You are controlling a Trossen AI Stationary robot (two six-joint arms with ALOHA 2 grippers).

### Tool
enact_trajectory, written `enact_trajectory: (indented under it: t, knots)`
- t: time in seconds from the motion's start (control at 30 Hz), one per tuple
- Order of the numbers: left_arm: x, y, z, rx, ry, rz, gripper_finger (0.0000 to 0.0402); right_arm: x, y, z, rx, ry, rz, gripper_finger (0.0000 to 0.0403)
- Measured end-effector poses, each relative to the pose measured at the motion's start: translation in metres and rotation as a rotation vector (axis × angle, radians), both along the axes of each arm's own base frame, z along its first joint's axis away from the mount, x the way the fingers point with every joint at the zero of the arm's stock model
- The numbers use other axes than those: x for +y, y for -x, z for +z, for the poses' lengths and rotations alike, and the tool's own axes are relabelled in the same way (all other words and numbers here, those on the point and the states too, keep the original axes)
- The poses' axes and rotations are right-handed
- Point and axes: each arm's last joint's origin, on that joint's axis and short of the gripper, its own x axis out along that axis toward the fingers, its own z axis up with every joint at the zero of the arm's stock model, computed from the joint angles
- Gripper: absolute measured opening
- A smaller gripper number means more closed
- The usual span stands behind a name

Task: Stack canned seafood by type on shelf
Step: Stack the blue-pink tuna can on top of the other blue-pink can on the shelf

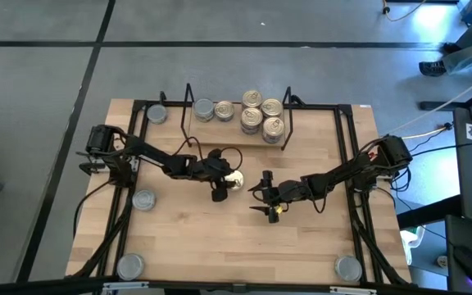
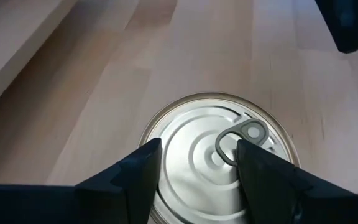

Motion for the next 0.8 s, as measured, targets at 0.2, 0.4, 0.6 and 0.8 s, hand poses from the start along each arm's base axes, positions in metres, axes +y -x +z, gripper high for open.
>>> enact_trajectory:
  t: [0.2, 0.4, 0.6, 0.8]
  knots:
    - [-0.001, 0.006, 0.017, 0.012, 0.057, 0.006, 0.0208, 0.0, 0.0, 0.0, 0.0, 0.0, 0.0, 0.0287]
    - [0.001, 0.011, 0.043, 0.011, 0.014, 0.058, 0.0208, 0.0, 0.0, 0.0, 0.0, 0.0, 0.0, 0.0287]
    - [0.009, 0.012, 0.028, 0.085, -0.021, 0.117, 0.0208, 0.0, 0.0, 0.0, -0.002, -0.001, 0.0, 0.0287]
    - [0.016, 0.003, 0.013, 0.084, 0.032, 0.101, 0.0208, 0.0, 0.0, 0.0, -0.001, -0.008, 0.006, 0.0287]
